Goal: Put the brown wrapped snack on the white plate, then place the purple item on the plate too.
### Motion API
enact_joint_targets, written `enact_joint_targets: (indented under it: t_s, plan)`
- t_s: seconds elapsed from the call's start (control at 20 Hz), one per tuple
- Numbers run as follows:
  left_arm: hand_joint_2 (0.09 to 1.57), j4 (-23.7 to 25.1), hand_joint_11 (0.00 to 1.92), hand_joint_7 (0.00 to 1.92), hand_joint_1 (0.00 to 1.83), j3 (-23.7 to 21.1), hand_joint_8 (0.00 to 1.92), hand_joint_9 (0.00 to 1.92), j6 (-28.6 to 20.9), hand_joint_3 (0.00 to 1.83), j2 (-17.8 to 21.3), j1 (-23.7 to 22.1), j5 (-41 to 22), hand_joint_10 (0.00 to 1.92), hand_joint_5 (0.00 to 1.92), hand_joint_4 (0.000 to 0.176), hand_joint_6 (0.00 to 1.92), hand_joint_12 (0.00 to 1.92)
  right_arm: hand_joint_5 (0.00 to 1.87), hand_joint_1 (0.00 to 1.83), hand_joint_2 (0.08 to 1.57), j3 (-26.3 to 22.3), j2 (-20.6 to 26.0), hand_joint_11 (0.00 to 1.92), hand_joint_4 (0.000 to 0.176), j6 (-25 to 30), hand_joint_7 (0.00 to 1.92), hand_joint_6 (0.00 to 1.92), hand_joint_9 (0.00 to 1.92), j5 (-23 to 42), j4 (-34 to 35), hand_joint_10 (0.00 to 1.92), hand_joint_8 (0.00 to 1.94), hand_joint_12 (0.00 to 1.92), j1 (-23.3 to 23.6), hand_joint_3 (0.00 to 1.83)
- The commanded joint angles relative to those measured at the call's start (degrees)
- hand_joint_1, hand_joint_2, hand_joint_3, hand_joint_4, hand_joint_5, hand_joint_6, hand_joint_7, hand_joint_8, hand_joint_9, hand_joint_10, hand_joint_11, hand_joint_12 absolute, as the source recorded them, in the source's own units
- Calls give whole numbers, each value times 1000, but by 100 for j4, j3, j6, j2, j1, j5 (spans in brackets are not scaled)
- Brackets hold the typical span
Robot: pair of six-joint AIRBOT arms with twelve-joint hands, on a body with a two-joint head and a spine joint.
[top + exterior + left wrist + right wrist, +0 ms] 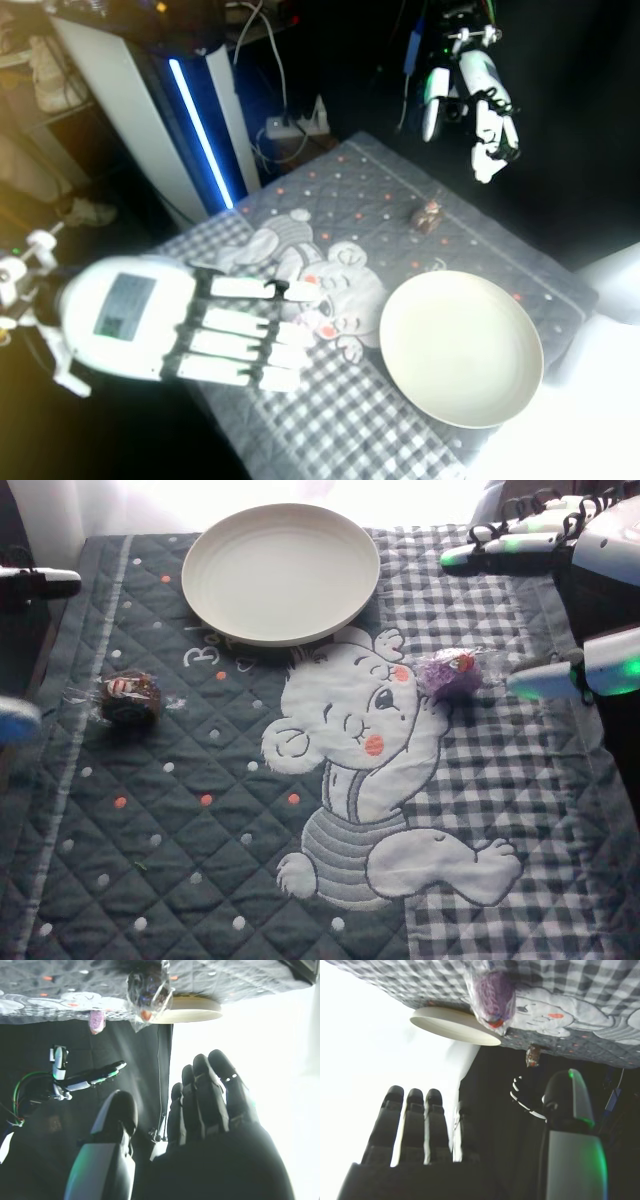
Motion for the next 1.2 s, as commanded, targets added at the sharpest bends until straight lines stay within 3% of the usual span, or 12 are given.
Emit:
enact_joint_targets:
  t_s: [0.0,0.2,0.35,0.4,0.5,0.7,0.8,0.9,0.95,1.0,1.1,1.15]
  plan:
    - [870,-125,0,109,662,62,0,75,-41,3,-42,-122,-443,1,251,144,1,670,261,680,1027,10,0,167,114,10,237,1,290,579,231,2,1,454,77,1]
    - [805,336,0,165,761,292,9,129,-37,0,-237,-551,186,17,270,139,3,600,263,666,1028,15,0,223,126,11,251,3,317,569,199,8,4,447,77,0]
    - [779,845,20,282,892,673,0,277,-19,0,-601,-1075,1142,2,372,116,0,810,254,613,1041,34,-23,197,112,11,248,0,313,537,181,2,1,438,77,4]
    - [794,947,10,320,892,831,0,315,-20,0,-765,-1212,1403,2,383,119,0,915,258,608,1042,33,-17,212,101,12,253,2,320,537,181,5,3,445,77,4]
    - [851,1196,32,426,834,1049,1,421,-18,0,-998,-1424,1858,8,385,149,0,1211,249,615,1041,33,-24,56,118,16,253,1,303,537,163,0,1,483,77,0]
    - [891,1812,44,753,939,1339,16,713,-14,0,-1367,-1834,2580,64,660,69,9,1359,259,610,1031,34,-28,67,131,16,263,1,316,537,158,2,1,762,77,1]
    - [917,1978,62,855,974,1403,17,772,-13,0,-1485,-1944,2734,75,766,54,6,1328,255,614,1035,34,-32,24,144,16,269,2,333,537,156,2,2,834,77,0]
    - [933,2024,144,1036,1019,1467,19,873,-11,0,-1595,-2007,2793,205,923,3,5,1525,258,667,1042,42,-38,64,133,16,279,2,346,537,155,6,4,854,77,1]
    - [1014,2027,214,1102,1222,1501,758,854,-11,3,-1646,-2035,2798,546,1236,0,132,1593,267,661,1043,44,-41,74,118,17,283,0,335,536,155,1,1,809,77,0]
    - [1046,2032,233,1061,1269,1520,1029,790,-11,1,-1683,-2060,2800,850,1313,0,100,1622,266,661,1048,44,-42,77,113,17,282,0,333,536,155,0,0,800,77,2]
    - [1110,2019,163,913,1262,1528,1334,607,-13,0,-1708,-2125,2706,1469,1194,0,317,1867,263,640,1058,42,-39,145,106,17,285,1,358,535,149,5,3,778,76,0]
    - [1127,2004,150,898,1256,1509,1363,574,-14,0,-1703,-2163,2620,1483,1095,0,506,1851,274,653,1059,43,-37,171,96,17,294,0,369,534,149,2,0,740,76,0]
